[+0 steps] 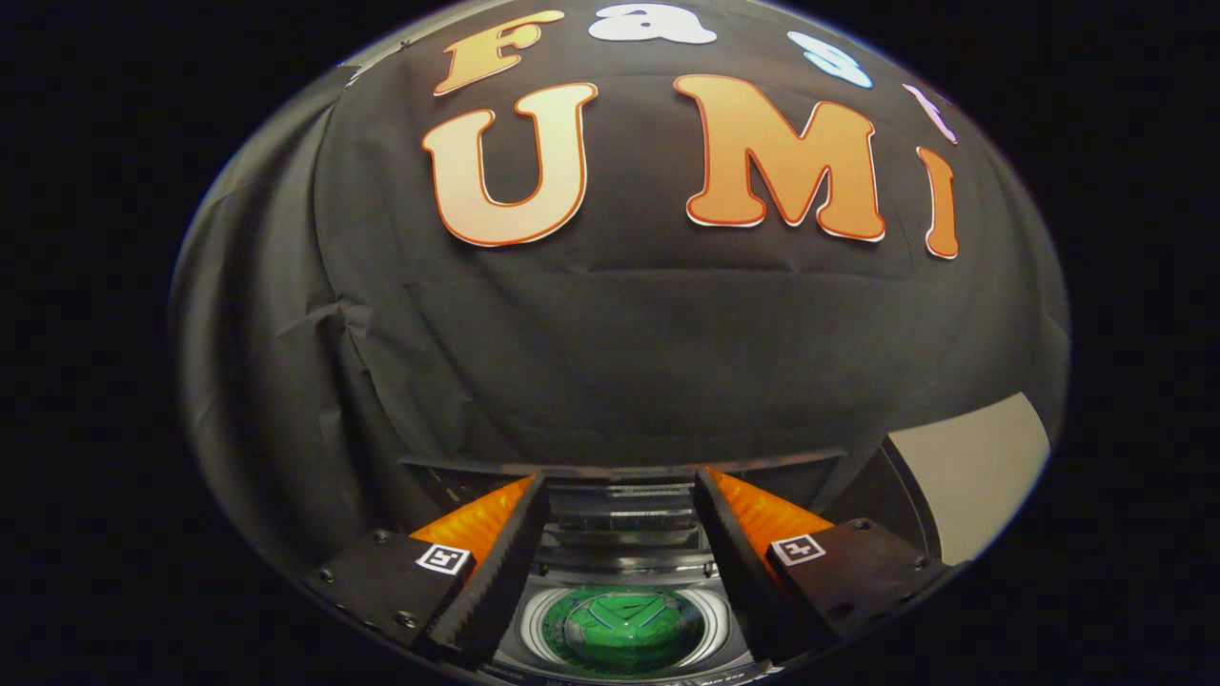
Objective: Put the clothes into the washing machine and then close the washing machine lid.
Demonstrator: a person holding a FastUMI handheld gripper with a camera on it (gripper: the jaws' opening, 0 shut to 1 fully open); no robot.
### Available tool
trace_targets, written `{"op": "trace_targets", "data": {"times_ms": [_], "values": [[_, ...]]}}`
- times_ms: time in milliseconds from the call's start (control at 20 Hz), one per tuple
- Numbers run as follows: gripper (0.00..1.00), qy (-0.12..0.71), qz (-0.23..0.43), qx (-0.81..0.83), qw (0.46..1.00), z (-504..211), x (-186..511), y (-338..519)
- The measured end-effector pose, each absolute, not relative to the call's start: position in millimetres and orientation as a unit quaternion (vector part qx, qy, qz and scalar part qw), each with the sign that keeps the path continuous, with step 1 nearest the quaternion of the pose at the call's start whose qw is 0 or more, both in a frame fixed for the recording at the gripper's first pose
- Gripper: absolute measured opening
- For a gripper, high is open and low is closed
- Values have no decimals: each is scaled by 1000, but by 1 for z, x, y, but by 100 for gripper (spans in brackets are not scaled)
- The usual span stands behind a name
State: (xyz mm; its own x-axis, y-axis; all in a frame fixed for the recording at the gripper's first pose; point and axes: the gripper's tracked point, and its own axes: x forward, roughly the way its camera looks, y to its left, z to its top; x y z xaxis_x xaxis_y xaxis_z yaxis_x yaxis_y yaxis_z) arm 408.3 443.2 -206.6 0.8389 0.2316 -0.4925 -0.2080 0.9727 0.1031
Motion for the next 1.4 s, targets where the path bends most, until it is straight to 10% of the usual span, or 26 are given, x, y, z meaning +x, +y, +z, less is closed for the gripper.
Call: {"op": "trace_targets", "data": {"times_ms": [800, 900, 1400], "values": [[100, 241, 83, 22, 967, -232, 423, 436], [100, 385, 102, 39, 917, -305, 367, 442], [98, 289, 125, 62, 947, -264, 361, 458]]}}
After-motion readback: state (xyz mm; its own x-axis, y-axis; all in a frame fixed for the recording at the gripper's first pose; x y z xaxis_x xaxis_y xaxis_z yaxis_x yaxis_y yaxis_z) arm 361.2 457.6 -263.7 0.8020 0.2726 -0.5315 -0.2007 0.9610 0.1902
